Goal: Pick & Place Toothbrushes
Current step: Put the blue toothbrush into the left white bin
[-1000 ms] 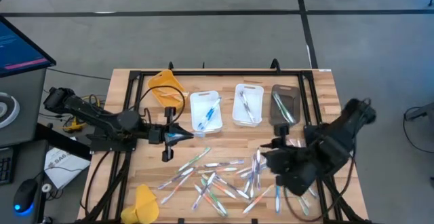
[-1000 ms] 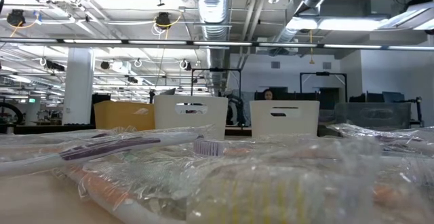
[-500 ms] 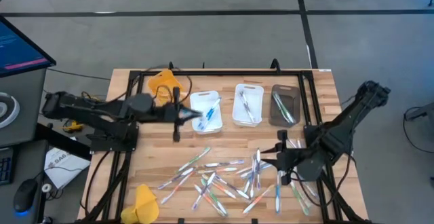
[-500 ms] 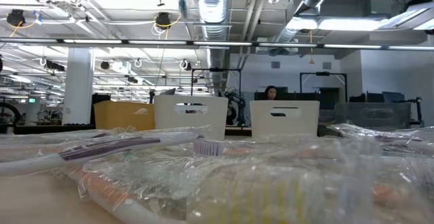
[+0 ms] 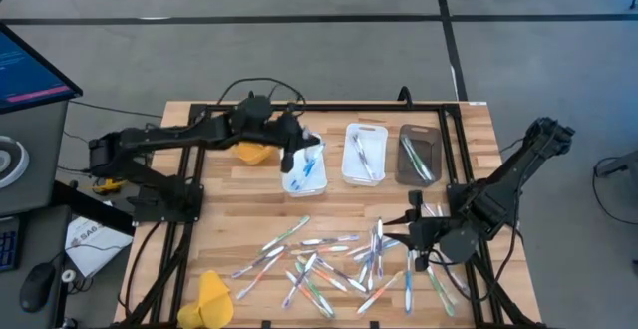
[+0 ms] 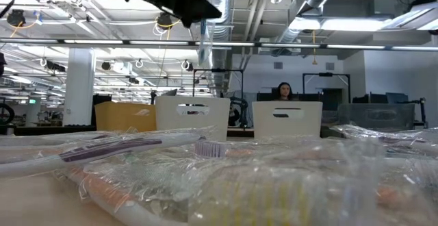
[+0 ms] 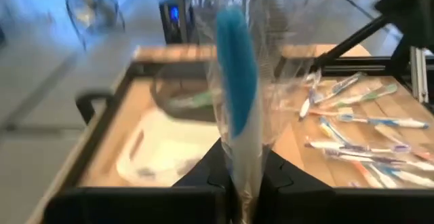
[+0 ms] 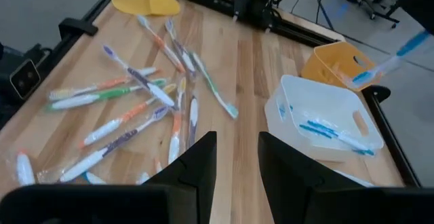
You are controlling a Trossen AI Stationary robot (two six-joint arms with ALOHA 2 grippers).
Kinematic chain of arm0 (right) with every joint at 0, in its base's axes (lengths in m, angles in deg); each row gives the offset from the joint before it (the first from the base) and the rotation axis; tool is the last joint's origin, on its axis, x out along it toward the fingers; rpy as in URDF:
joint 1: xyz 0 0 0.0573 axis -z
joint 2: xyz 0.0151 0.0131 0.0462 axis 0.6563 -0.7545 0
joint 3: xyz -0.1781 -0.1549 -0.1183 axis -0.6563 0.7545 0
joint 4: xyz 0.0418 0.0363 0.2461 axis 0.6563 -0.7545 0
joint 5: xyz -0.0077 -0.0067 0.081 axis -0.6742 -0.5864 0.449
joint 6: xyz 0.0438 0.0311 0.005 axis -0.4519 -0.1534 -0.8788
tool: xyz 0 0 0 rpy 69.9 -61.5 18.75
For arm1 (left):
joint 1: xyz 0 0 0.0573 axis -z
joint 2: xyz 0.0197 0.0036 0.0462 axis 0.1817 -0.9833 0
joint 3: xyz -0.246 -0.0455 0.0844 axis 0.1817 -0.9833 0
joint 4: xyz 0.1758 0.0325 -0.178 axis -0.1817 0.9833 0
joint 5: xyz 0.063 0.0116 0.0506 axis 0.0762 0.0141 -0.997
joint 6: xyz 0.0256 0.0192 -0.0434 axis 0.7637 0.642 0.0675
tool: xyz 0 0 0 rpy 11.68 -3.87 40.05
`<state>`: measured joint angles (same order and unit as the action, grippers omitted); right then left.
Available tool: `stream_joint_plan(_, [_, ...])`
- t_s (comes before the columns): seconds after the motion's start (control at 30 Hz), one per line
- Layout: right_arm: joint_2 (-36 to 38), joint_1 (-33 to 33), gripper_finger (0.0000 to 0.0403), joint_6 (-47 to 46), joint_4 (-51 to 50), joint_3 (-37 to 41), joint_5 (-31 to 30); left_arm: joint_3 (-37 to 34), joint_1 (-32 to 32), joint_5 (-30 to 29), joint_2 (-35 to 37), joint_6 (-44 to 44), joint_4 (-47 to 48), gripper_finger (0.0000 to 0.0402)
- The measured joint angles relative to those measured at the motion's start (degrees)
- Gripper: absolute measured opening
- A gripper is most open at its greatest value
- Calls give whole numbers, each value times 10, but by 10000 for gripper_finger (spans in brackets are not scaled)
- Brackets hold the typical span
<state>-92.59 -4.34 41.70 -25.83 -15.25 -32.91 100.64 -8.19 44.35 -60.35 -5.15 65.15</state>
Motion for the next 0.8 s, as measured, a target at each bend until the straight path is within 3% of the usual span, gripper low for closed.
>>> stream_joint_plan(0.2, [0,0,102,0,-1,0,14,44,-32,80,-49,-17,108,8])
stream_joint_plan(0.8, [0,0,102,0,0,0,14,46,-65,79,-149,-20,124,11])
